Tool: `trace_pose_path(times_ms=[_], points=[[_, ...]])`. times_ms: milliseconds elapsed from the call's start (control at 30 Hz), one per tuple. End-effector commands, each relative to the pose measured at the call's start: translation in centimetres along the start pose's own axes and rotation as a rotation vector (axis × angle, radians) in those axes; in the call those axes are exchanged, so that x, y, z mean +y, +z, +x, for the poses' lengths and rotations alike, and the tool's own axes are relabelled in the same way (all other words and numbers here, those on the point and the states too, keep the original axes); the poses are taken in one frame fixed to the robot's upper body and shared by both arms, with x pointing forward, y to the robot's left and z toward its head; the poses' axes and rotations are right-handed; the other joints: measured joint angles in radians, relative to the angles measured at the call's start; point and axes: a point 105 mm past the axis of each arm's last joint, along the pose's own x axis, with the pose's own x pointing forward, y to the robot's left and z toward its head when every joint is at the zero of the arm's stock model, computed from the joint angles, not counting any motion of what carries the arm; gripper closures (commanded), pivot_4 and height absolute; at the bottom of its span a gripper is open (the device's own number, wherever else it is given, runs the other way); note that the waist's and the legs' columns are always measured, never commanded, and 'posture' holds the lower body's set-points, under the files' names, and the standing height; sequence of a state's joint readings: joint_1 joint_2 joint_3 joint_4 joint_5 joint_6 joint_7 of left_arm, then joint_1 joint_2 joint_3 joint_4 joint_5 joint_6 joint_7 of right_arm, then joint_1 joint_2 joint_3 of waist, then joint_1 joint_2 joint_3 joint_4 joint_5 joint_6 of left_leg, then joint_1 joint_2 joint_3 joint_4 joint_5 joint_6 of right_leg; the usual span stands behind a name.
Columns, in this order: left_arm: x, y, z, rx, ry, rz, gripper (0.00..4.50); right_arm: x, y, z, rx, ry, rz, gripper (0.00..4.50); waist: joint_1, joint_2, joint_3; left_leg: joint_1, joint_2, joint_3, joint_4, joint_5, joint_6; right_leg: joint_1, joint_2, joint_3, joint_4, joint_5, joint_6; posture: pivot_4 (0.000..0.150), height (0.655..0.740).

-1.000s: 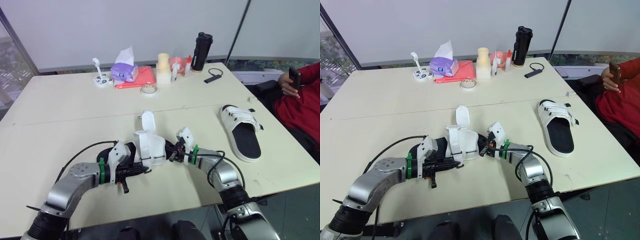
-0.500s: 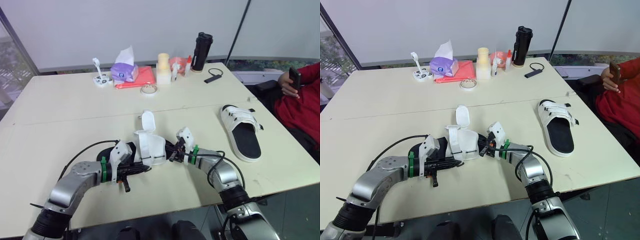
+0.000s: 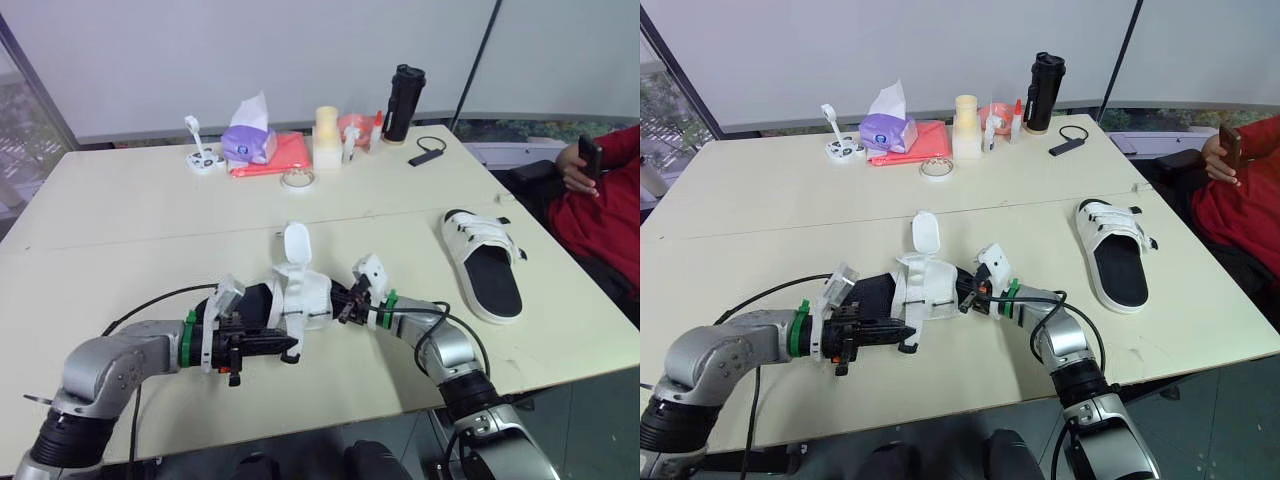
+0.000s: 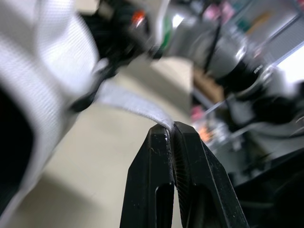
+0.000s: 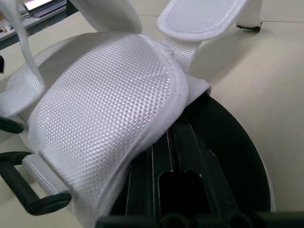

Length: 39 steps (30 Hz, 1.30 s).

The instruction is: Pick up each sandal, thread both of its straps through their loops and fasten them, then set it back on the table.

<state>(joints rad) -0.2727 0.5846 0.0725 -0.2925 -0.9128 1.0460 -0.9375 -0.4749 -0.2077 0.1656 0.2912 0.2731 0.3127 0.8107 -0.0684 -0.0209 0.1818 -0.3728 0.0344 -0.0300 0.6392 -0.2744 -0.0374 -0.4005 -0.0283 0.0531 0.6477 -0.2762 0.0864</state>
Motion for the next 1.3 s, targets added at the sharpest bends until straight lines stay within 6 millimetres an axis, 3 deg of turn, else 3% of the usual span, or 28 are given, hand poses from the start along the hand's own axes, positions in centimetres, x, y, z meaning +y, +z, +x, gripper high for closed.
trace_pose_path(times_ms=[33, 267, 500, 700, 900, 1067, 1300], points=[[-0.7, 3.9, 0.2, -0.177, -0.031, 0.011, 4.34, 0.2, -4.1, -0.1, 0.134, -0.025, 0.080, 4.50, -0.001, 0.000, 0.000, 0.000, 0.000, 0.000, 0.000, 0.000, 0.000, 0.000, 0.000, 0.000, 0.000, 0.000, 0.001, 0.150, 0.7400], [1.1, 7.4, 0.6, -0.389, 0.051, -0.068, 4.34, 0.1, -4.3, -0.2, 0.135, -0.030, 0.084, 4.50, -0.001, 0.000, 0.000, 0.000, 0.000, 0.000, 0.000, 0.000, 0.000, 0.000, 0.001, 0.000, 0.000, 0.001, 0.001, 0.150, 0.7400], [3.6, 6.7, 0.6, -0.392, 0.181, -0.135, 4.34, 0.1, -4.3, -0.3, 0.134, -0.037, 0.087, 4.50, -0.001, 0.000, 0.000, 0.000, -0.001, 0.001, 0.000, 0.000, 0.000, 0.001, 0.001, 0.000, 0.000, 0.001, 0.001, 0.150, 0.7400], [4.2, 6.6, -0.4, -0.402, 0.206, -0.140, 1.54, 0.0, -4.3, -0.3, 0.133, -0.041, 0.090, 4.50, -0.001, 0.000, 0.000, 0.000, -0.001, 0.001, 0.000, 0.000, 0.000, 0.001, 0.001, -0.001, 0.000, 0.001, 0.001, 0.150, 0.7400], [4.1, 7.9, -1.2, -0.372, 0.250, 0.021, 1.54, 0.0, -4.4, -0.3, 0.134, -0.040, 0.091, 4.50, -0.001, 0.000, 0.000, 0.000, -0.001, 0.001, 0.000, 0.000, -0.001, 0.001, 0.001, -0.001, 0.000, 0.001, 0.001, 0.150, 0.7400], [2.2, 7.1, 0.8, -0.088, 0.181, 0.290, 1.54, 0.0, -4.4, -0.3, 0.139, -0.035, 0.091, 4.50, -0.001, -0.001, 0.000, 0.000, -0.001, 0.001, 0.000, 0.001, -0.001, 0.001, 0.001, -0.001, 0.000, 0.000, 0.000, 0.150, 0.7400], [3.1, 7.6, 1.6, 0.010, 0.108, 0.364, 1.54, -0.1, -4.4, 0.1, 0.140, -0.030, 0.091, 4.50, -0.004, -0.001, 0.000, 0.001, -0.001, 0.001, -0.002, 0.001, -0.001, 0.000, 0.002, 0.000, -0.001, 0.000, -0.001, 0.150, 0.7400]])
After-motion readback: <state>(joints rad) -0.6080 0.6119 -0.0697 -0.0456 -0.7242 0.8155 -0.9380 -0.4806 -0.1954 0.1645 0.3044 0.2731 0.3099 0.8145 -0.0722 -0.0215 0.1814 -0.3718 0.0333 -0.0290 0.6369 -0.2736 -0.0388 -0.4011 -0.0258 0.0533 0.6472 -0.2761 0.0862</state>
